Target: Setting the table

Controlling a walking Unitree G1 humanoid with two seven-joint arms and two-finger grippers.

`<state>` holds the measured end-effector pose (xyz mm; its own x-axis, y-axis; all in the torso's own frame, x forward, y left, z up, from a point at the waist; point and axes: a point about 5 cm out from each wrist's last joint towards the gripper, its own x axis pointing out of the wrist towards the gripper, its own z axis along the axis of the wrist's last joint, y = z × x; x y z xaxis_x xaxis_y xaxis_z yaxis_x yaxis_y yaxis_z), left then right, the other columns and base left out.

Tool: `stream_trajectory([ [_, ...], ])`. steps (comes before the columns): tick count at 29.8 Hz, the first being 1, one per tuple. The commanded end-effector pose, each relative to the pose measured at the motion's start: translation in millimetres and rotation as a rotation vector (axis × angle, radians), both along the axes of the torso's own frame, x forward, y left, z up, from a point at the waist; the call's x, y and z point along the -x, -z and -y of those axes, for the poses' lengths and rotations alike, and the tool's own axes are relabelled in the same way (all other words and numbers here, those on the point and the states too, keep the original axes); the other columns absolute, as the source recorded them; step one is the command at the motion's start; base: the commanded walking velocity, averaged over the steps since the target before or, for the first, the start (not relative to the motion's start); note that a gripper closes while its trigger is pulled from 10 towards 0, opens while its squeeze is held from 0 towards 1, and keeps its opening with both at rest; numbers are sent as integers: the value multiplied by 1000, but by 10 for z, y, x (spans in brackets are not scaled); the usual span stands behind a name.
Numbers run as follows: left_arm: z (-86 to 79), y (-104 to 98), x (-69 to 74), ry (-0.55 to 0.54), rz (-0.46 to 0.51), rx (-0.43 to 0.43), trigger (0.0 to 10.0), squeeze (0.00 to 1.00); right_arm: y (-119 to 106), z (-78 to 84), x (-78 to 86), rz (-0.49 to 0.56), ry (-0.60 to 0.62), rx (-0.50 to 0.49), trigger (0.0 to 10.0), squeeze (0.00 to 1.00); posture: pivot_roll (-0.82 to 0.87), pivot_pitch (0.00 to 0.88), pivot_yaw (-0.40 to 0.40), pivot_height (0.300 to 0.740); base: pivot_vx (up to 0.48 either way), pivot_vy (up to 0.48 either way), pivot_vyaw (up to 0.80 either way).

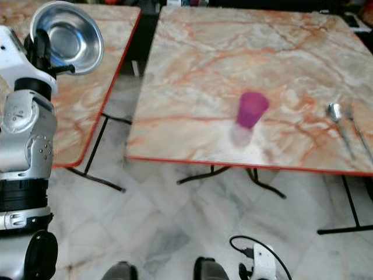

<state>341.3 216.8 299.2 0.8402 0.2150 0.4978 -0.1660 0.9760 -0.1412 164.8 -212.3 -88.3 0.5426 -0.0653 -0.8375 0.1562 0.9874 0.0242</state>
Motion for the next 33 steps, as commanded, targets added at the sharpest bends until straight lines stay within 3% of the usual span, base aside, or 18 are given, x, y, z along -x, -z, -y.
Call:
stream_trajectory([
  [1, 5, -80, 26, -7, 36, -13, 10000, 0, 18, 19, 52, -10, 10, 1, 10000, 0, -5, 210, -25, 740, 0, 480, 0],
  [33, 17, 100, 23, 6, -29, 0, 10000, 0, 11, 26, 41, 3, 23, 11, 10000, 0, 3, 202, -24, 740, 0, 480, 0],
])
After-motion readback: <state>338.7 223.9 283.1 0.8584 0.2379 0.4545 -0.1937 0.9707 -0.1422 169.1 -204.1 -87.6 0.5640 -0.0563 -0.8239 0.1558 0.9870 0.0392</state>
